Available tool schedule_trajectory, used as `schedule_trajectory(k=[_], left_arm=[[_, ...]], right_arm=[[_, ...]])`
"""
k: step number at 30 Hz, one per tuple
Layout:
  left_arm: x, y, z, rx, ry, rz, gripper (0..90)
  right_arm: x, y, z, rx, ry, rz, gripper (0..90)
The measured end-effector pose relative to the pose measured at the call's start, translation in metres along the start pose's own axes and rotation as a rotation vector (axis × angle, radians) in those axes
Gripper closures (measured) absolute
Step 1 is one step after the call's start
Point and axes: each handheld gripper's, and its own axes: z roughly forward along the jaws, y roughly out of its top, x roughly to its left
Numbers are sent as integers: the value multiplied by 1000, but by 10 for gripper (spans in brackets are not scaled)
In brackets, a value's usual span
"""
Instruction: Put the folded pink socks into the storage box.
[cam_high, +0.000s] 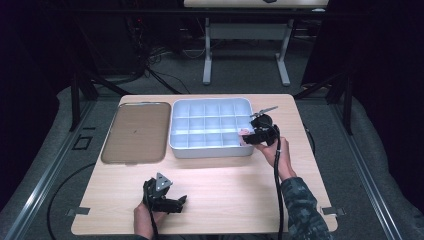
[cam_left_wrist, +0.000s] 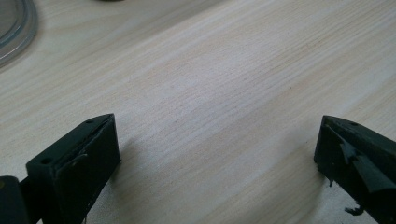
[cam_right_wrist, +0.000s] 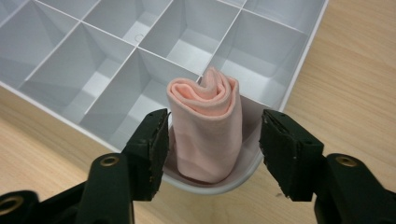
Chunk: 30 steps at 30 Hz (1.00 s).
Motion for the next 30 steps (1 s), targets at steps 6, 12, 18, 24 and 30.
schedule_trajectory(k=[6, 12, 18, 24, 30], left_arm=[[0, 0, 0, 0, 0, 0, 0], [0, 0, 0, 0, 1, 1, 0], [0, 0, 0, -1, -1, 2, 0], [0, 0, 0, -1, -1, 1, 0], [0, 0, 0, 0, -2, 6, 2]], right_arm=[[3, -5, -19, -33, 23, 3, 274], [12, -15, -41, -72, 35, -21, 165], [24, -35, -59, -82, 66, -72, 134], [32, -58, -66, -95, 43, -94, 127], [32, -82, -64, -77, 51, -89, 88]])
